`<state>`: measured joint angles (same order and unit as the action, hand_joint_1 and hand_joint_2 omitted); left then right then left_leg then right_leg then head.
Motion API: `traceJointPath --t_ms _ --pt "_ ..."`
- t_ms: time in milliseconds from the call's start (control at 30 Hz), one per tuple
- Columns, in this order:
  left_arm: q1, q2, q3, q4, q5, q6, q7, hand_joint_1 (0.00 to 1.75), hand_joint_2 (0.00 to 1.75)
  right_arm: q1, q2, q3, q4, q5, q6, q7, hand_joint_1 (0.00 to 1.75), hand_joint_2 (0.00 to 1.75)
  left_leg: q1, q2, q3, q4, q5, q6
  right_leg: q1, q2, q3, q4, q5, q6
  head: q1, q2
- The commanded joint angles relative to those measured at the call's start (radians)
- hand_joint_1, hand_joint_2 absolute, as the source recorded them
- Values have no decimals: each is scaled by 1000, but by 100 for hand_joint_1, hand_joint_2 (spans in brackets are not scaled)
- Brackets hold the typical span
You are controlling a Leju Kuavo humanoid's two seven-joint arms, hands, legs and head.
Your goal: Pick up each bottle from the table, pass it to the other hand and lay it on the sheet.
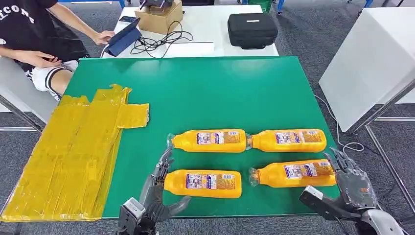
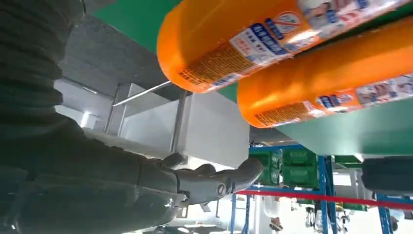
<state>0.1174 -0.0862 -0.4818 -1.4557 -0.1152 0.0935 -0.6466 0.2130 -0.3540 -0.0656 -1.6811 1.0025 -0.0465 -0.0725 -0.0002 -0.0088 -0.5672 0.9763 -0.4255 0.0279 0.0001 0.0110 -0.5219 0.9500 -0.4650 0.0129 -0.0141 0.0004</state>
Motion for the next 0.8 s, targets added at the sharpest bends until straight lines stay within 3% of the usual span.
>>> traceJointPath --t_ms 33,300,500,800 --pt "-42 -14 17 100 11 -22 -1 0 175 -62 -23 91 124 29 -14 -9 0 175 0 1 2 -1 0 -1 0 0 2 -2 0 0 0 0" --pt "-65 -32 37 108 48 -70 9 0 175 -242 -14 250 309 60 -26 -27 0 175 2 4 3 -1 0 -1 3 3 3 -2 1 1 0 0" --pt "-29 -6 11 118 77 -90 -20 0 175 -253 -25 299 341 43 -44 -53 0 175 3 5 9 -3 -3 -2 3 2 9 -5 -1 1 0 0" --pt "-50 -22 2 127 83 -102 -9 0 175 -316 -35 353 407 22 -36 -68 0 175 2 2 1 -1 0 -1 2 1 2 -1 0 0 0 0"
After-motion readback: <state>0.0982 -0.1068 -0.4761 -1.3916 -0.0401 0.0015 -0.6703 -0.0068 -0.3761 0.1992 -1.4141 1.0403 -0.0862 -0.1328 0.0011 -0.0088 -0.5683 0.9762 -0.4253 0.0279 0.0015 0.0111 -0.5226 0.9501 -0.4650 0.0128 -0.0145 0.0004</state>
